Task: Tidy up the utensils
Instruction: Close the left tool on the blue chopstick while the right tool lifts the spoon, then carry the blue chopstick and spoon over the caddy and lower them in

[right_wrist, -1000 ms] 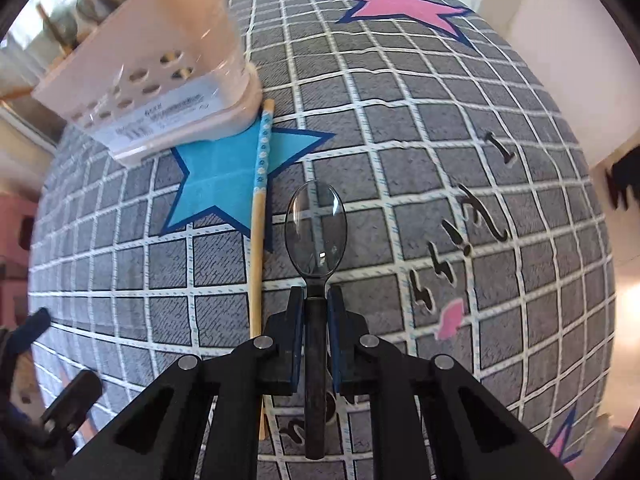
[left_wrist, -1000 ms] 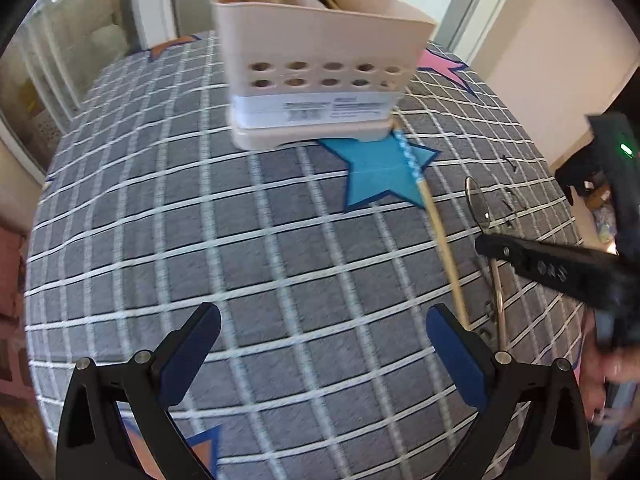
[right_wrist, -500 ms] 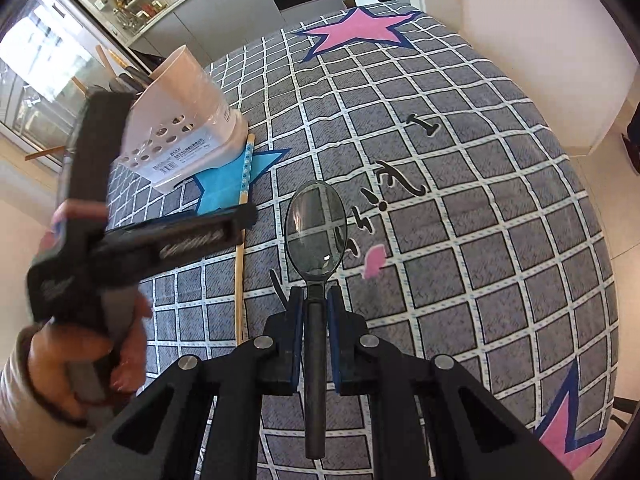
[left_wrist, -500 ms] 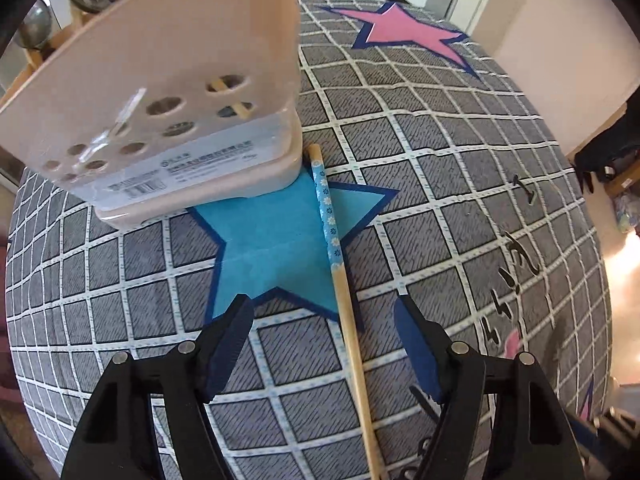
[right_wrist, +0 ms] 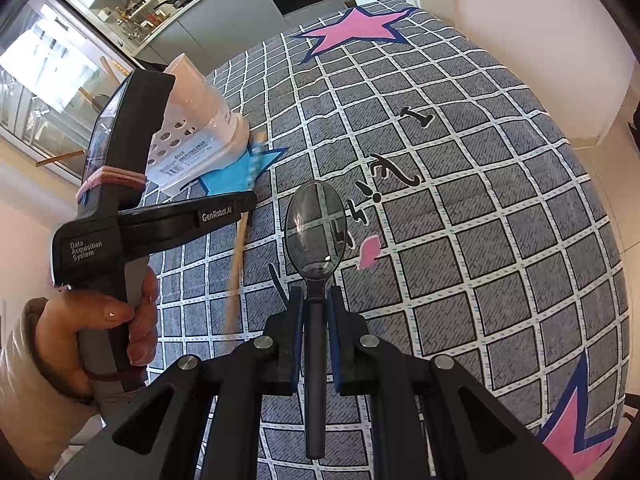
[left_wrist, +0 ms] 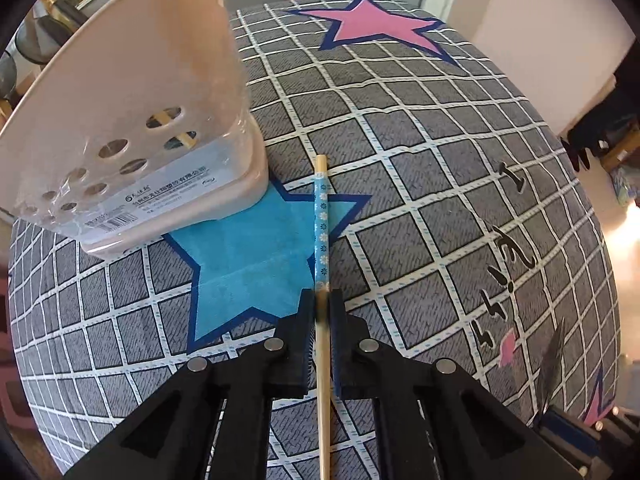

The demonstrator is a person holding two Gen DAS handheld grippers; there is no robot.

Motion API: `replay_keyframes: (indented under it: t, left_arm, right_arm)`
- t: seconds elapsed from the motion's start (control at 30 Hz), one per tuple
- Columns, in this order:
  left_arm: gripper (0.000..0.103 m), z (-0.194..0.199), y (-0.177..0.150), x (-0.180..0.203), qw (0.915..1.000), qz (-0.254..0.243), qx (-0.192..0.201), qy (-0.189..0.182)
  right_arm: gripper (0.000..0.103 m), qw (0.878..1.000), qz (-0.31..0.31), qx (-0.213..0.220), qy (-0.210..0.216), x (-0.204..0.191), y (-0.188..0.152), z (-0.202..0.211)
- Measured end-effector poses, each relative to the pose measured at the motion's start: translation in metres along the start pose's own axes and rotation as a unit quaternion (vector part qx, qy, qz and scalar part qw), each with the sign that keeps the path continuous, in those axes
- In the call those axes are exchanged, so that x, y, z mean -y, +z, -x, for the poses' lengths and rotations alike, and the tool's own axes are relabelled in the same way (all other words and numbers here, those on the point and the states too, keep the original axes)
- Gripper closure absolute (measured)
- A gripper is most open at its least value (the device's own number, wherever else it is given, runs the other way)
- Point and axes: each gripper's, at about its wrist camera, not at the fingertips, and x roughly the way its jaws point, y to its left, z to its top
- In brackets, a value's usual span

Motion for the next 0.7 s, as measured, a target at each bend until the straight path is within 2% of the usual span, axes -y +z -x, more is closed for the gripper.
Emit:
replay_keyframes:
  t: [0.13,0.27,0.43,0.7]
  left_arm:
    - [0.065,0.014,-0.022,0.001,0.9989,-0.012,0.043,-0.014]
    - [0.065,0.041,-0.043,-0.013,0.9948,-0.011,0.087,-0.051]
    - [0.065,0.073,-0.062,-0.028,0.9889,-0.012,0.136,-0.057]
    - [0.065,0.115,-0.095,-0.060,0.9783,0.006,0.194,-0.073]
  right_arm:
    - [0.091,1.000,-0.001,-0.001,-0.003,-0.001,-0.002,0.002]
    - [0.091,1.000,0.003,-0.001,-0.008,-0.004,-0.004,0.004]
    - [0.091,1.000,0.008,0.005,-0.006,-0.013,-0.006,0.004]
    - [0.091,1.000,0.019,0.012,-0.005,-0.034,-0.015,0.001]
